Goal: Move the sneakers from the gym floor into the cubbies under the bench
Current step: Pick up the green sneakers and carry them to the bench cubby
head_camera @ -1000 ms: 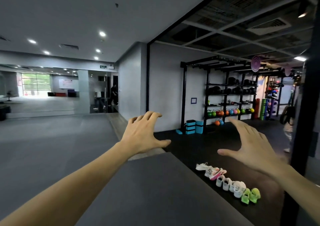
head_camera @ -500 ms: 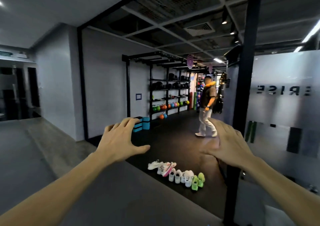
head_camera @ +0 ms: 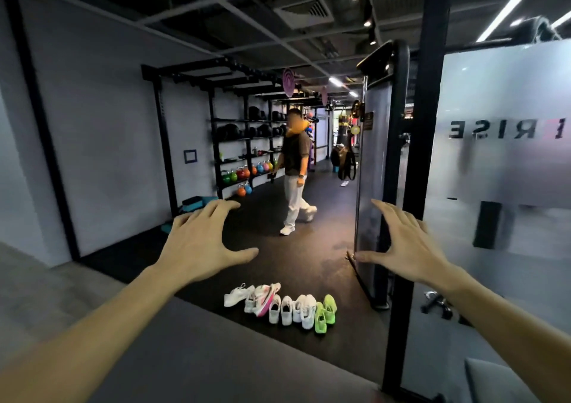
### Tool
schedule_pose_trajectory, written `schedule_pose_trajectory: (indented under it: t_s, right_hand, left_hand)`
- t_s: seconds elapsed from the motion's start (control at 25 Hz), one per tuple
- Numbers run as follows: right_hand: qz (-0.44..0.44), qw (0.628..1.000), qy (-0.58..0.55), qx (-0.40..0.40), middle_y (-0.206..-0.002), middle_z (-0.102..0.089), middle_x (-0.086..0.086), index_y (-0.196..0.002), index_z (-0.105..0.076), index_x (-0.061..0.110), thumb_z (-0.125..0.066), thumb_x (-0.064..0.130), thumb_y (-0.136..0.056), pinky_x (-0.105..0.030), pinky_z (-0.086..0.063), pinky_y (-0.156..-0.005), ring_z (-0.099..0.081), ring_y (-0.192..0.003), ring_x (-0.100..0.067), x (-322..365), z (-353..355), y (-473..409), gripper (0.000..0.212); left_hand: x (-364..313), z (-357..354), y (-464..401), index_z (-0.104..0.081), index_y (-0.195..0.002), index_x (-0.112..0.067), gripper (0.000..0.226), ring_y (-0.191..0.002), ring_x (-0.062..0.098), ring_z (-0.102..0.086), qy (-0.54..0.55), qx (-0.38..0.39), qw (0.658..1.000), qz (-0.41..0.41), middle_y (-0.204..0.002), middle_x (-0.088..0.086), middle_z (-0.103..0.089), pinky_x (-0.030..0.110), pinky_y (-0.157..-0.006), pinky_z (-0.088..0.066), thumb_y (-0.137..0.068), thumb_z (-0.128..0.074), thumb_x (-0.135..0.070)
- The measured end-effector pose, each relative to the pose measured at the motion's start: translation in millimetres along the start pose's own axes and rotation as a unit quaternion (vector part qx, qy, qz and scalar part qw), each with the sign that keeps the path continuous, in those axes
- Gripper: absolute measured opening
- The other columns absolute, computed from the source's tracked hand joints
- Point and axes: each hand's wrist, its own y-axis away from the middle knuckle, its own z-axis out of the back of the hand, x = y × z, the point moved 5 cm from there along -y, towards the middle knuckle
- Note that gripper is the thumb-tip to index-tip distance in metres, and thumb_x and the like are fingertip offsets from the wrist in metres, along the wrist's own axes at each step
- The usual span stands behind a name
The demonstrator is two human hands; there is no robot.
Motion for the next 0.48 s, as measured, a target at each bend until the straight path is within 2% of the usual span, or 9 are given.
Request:
schedule_pose_trajectory:
  t_s: [0.48]
  right_hand:
    - [-0.074, 0.995, 0.056, 0.029, -0.152, -0.025, 0.004, -0.147, -0.013, 0.029, -0.065, 0.075, -0.059, -0.042, -0.022, -0.109, -0.027, -0.136, -0.021, -46.6, -199.0, -225.4, 0.112]
  left_hand:
    - [126.3, -215.0, -266.6, -0.03, -0.134, -0.038, 0.085, -0.121, 0.012, -0.045, 0.076, 0.036, 0.992, -0.096, -0.141, -0.016, -0.037, 0.039, -0.104, -0.029, -0.064, -0.053, -0.08]
